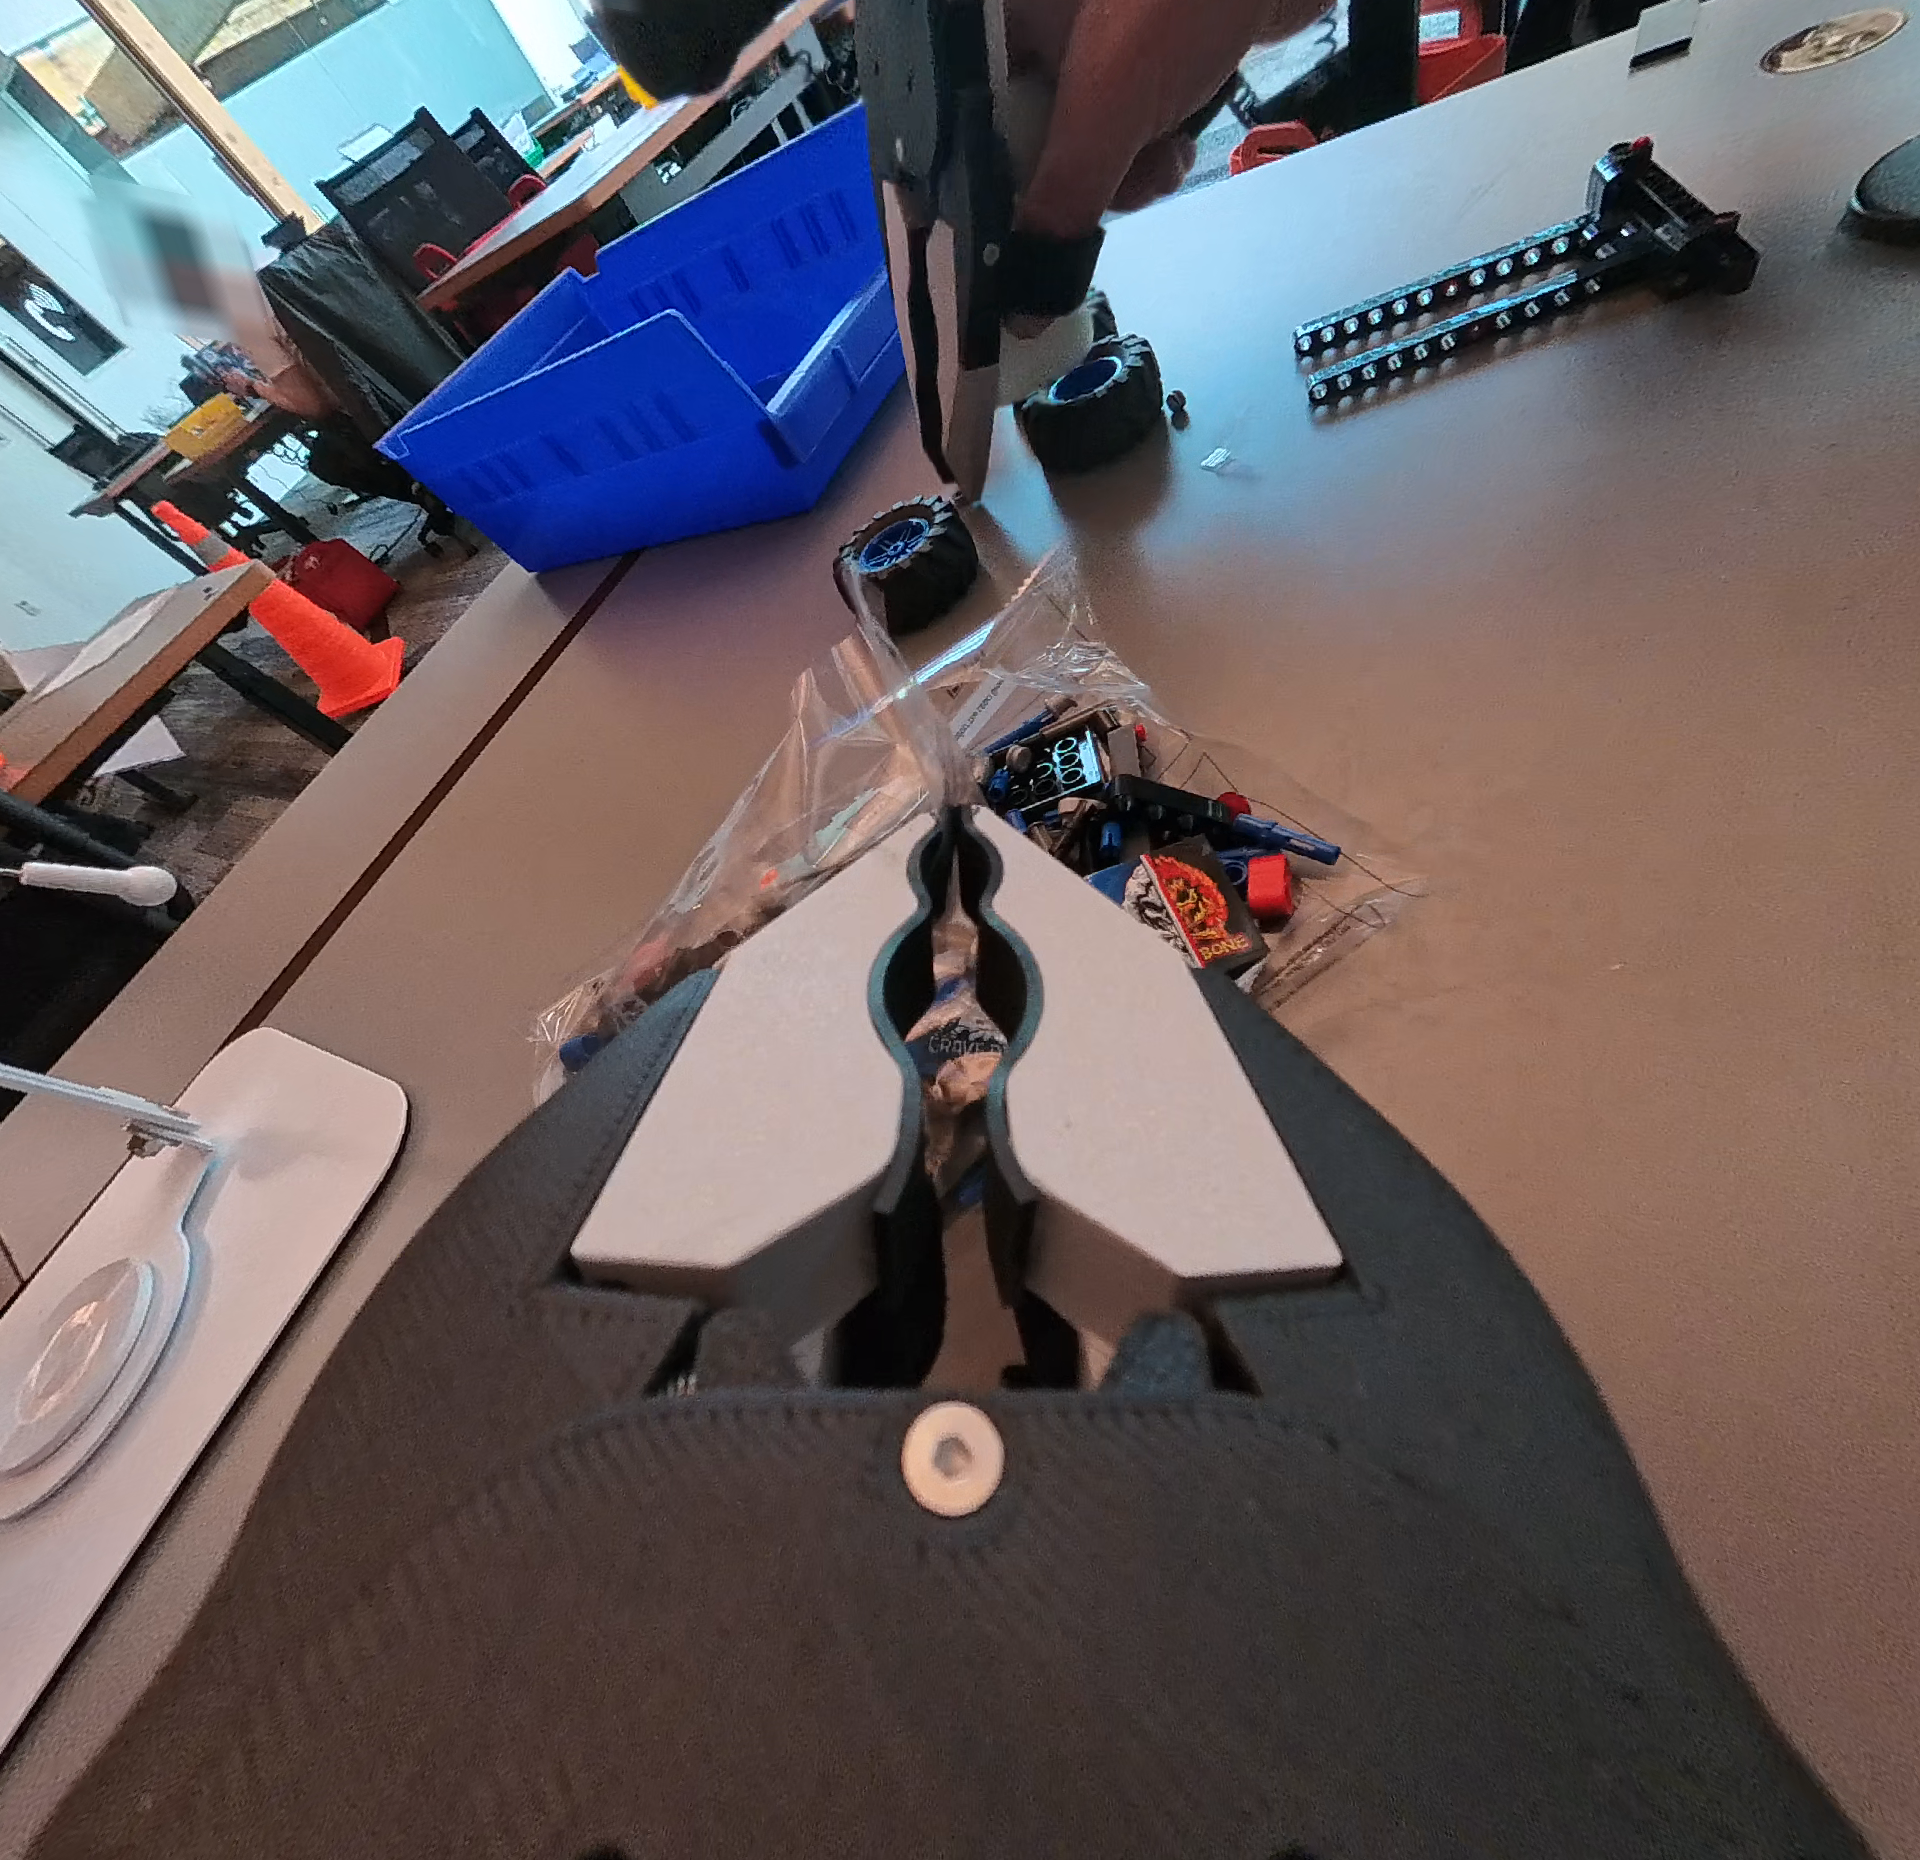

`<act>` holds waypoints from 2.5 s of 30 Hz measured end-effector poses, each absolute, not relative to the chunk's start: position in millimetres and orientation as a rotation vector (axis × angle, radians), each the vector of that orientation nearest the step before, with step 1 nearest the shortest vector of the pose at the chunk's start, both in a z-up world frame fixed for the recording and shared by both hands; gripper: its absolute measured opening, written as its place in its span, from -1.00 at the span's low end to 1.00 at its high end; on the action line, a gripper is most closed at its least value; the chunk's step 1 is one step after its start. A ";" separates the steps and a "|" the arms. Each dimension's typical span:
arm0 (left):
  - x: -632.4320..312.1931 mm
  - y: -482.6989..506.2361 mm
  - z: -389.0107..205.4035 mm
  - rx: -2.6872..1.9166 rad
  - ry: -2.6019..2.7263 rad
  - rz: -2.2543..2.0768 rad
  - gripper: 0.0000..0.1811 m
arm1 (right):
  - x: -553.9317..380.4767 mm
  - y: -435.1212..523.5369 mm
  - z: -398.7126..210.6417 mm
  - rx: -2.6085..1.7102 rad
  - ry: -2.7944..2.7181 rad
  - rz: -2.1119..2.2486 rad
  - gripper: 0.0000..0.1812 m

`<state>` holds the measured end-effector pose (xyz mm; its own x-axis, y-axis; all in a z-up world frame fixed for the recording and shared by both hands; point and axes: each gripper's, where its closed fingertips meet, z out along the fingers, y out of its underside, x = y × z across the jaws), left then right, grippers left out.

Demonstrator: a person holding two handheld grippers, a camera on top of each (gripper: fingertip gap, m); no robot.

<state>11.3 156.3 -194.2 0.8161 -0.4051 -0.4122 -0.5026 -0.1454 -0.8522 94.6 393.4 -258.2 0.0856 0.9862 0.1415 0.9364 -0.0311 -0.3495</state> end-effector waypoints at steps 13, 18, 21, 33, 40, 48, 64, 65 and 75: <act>8.0 157.5 -190.2 -1.757 0.665 0.078 -1.00 | 92.6 372.2 -240.5 -2.002 -1.916 0.333 -0.95; 1.4 159.1 -184.9 -1.751 0.600 0.052 -1.00 | 70.6 272.5 -195.4 -1.753 -2.025 0.619 -0.96; -2.1 159.2 -181.6 -1.741 0.564 0.029 -1.00 | 52.4 214.1 -191.3 -1.599 -2.128 0.726 -0.96; -3.7 159.0 -180.9 -1.742 0.556 0.025 -1.00 | 56.9 237.2 -181.2 -1.642 -2.018 0.616 -0.79; -2.0 159.1 -182.4 -1.749 0.562 0.018 -1.00 | 175.2 341.7 -214.8 -2.088 -1.840 0.259 -0.84; -1.4 159.4 -185.1 -1.754 0.566 0.011 -1.00 | 179.7 340.3 -261.0 -2.226 -1.761 0.355 -0.80; -4.4 160.4 -183.5 -1.749 0.543 0.000 -1.00 | 91.6 227.6 -181.5 -1.749 -1.916 0.784 -0.95; -4.8 160.4 -183.5 -1.749 0.541 -0.001 -1.00 | 76.0 208.6 -179.5 -1.687 -1.964 0.802 -0.95; -7.2 159.1 -181.6 -1.745 0.528 -0.001 -1.00 | 47.3 213.3 -186.9 -1.662 -2.006 0.683 -0.80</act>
